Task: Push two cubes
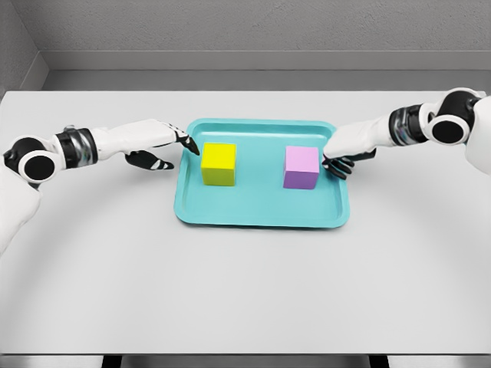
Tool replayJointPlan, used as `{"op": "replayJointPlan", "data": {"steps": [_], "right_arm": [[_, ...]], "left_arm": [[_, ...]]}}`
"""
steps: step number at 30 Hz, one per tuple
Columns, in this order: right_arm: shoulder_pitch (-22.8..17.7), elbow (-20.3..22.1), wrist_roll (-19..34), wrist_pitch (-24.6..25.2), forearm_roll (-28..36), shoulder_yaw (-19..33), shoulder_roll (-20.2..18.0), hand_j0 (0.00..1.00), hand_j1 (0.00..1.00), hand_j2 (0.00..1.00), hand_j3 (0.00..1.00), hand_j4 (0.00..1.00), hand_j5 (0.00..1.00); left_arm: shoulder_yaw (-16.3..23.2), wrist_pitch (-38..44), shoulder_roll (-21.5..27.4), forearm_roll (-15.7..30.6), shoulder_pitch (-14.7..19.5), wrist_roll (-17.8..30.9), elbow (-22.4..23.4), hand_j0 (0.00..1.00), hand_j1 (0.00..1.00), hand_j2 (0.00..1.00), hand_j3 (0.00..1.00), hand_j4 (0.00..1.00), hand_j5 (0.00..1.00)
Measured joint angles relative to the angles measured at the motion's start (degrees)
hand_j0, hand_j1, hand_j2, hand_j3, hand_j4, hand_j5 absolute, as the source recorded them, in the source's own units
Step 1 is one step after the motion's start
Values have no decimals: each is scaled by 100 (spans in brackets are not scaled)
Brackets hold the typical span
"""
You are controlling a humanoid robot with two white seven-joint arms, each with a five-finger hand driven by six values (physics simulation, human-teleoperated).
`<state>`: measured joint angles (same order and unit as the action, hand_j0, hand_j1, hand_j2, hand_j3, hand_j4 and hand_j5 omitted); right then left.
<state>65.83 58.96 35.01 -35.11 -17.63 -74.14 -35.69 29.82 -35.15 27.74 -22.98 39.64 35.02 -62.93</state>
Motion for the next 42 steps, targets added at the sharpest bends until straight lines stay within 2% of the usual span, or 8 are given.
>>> {"op": "replayJointPlan", "data": {"steps": [17, 18, 19, 21, 25, 35, 41, 42], "right_arm": [[44, -25, 0, 0, -38, -107, 143, 13, 13, 13, 13, 13, 13], [44, -25, 1, 0, -39, -107, 158, 13, 13, 13, 13, 13, 13], [44, -25, 0, 0, -39, -107, 169, 13, 13, 13, 13, 13, 13], [44, -25, 1, 0, -40, -107, 195, 13, 13, 13, 13, 13, 13], [44, -25, 1, 1, -40, -106, 225, 13, 13, 13, 13, 13, 13], [79, -25, 0, 0, -42, -108, 364, 13, 13, 13, 13, 13, 13], [88, -25, 0, -1, -42, -108, 399, 13, 13, 13, 13, 13, 13], [88, -27, 0, -1, -43, -108, 407, 13, 13, 13, 13, 13, 13]], "left_arm": [[91, 4, -138, 5, 9, -1, -8, 68, 68, 68, 68, 68, 68], [87, 9, -134, 17, 0, -2, -8, 77, 77, 77, 77, 77, 77], [84, 5, -131, 14, 9, -1, -8, 97, 97, 97, 97, 97, 97], [79, 3, -119, 10, 9, 0, -7, 97, 97, 97, 97, 97, 97], [80, 1, -111, -8, 0, 0, -7, 79, 79, 79, 79, 79, 79], [48, 0, -48, 52, 26, 0, 0, 71, 71, 71, 71, 71, 71], [40, 1, 34, 128, 61, 0, 36, 63, 63, 63, 63, 63, 63], [46, 1, 42, 129, 105, 0, 50, 57, 57, 57, 57, 57, 57]]}}
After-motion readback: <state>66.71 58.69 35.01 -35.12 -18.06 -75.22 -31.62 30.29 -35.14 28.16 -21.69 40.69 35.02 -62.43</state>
